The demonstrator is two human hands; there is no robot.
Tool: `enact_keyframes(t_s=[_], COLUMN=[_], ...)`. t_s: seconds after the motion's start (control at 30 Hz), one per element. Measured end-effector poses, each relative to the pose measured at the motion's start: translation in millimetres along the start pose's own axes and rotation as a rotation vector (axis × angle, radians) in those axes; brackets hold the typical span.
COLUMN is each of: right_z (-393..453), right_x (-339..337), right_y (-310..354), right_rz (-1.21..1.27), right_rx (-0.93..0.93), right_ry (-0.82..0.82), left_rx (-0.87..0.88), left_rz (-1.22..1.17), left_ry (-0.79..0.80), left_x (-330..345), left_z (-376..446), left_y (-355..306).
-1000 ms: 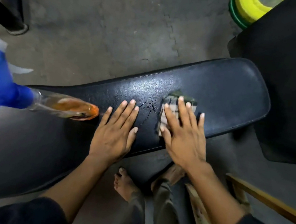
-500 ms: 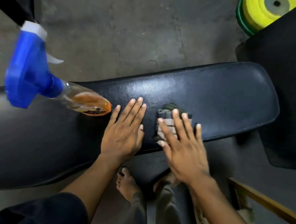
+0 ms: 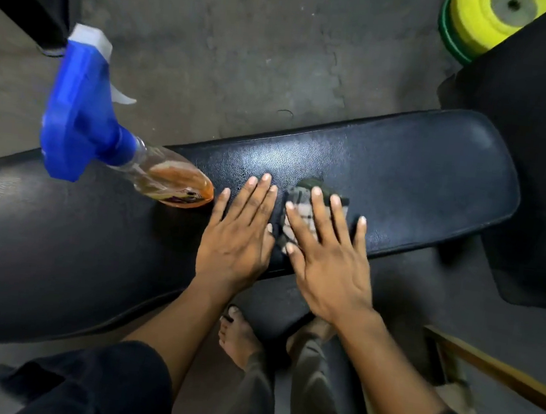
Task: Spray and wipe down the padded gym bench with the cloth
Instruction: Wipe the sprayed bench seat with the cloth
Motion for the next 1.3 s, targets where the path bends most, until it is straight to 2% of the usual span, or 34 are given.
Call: enact_keyframes(t_s=[0.1, 0.27, 0.4, 0.57, 0.67, 0.8, 1.03, 1.17, 1.3], right_z=[-8.4, 47.2, 68.3, 16.5, -9.5, 7.1, 54.3, 16.8, -19.2], right_x=[-2.7, -18.1, -13.4, 6.4, 6.4, -7.6, -10.5, 9.4, 17.1], right_y=[-26.8, -30.1, 8.6, 37.6, 23.6, 3.5, 52.7, 84.2, 76.0], right_rz=[-0.009, 0.030, 0.016, 0.007, -0.035, -0.041, -0.045, -0.046, -0.055], right_rx=[0.069, 0.135, -0.006, -0.145, -0.159, -0.107, -0.199, -0.288, -0.299], right_ry=[0.029, 0.008, 0.001, 0.035, 0.091, 0.109, 0.072, 0.105, 0.125], left_rx=[0.004, -0.002, -0.032, -0.052, -0.107, -0.191, -0.386, -0.511, -0.545], left_rz=[0.006, 0.008, 0.026, 0.036, 0.001, 0.006, -0.012, -0.012, -0.010], left_ry=[-0.019, -0.050, -0.059, -0.049, -0.027, 0.024, -0.005, -0.008, 0.011], left_x=[1.1, 0.2, 0.7, 2.2, -2.5, -4.5, -10.9, -18.9, -24.6], left_z=[0.1, -5.9, -19.7, -53.1, -75.8, -108.5, -131.9, -121.4, -96.9], left_y=[-0.1, 0.8, 5.4, 17.3, 27.6, 43.3, 67.6, 93.9, 130.6])
Point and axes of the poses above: each hand's wrist, its own z-axis towards the middle knuckle, its own x-axis out of the palm, y = z × x, the point moved 5 cm from there along z, towards the middle knuckle, and after that the axes turned 4 degrees about z, right-handed, at the moved point
